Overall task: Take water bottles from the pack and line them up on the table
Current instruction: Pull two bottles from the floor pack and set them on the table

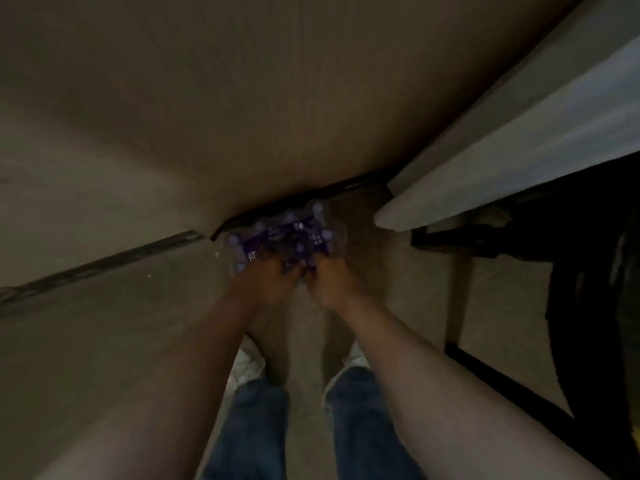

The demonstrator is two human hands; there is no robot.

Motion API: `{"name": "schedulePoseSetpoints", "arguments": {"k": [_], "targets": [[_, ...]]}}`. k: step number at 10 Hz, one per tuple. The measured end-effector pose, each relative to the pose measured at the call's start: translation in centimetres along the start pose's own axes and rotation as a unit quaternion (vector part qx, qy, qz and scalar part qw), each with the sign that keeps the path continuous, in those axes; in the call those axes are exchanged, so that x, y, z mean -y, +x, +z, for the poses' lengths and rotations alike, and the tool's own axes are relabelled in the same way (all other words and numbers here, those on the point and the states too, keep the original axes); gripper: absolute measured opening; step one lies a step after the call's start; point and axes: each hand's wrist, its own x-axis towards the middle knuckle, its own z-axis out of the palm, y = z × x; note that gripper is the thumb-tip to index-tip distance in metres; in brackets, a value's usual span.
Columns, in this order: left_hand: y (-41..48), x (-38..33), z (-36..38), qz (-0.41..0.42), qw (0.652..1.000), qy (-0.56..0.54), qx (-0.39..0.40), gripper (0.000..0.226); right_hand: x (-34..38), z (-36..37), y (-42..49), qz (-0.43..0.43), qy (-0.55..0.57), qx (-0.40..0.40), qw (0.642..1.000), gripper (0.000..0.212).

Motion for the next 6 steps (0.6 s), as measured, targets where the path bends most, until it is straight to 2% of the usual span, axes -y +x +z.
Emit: {"name": "schedulePoseSetpoints", "arguments": {"k": [1, 2, 3, 4, 5, 6], "targets": [[2.5, 1.8, 1.8, -0.061, 0.997, 0.039, -0.006, 0.044, -0.5, 1.9, 2.9, -0.029, -0.014, -0.007, 0.999, 0.036], [4.6, 3.6, 2.5, -0.077, 0.995, 0.054, -0.029, 0.055, -0.5, 3.2, 5.5, -0.052, -0.046, -0.038, 0.997, 0.036], [5.8, 4.2, 2.9, -0.069, 0.99, 0.118, -0.045, 0.05, -0.1, 4.1, 7.5, -0.042, -0.106, -0.045, 0.992, 0.034], [6.6, 4.3, 3.0, -0.049, 0.971, 0.228, -0.055, 0.039, 0.5, 5.1, 8.9, -0.018, -0.128, -0.031, 0.991, 0.03], [6.9, 4.6, 2.4, -0.029, 0.964, 0.254, -0.065, 0.028, 1.1, 5.5, 10.3, 0.006, -0.151, -0.015, 0.988, 0.035], [7.9, 5.4, 2.2, 0.0, 0.963, 0.261, -0.066, 0.027, 1.5, 5.5, 11.3, 0.011, -0.165, -0.032, 0.986, 0.039]]}}
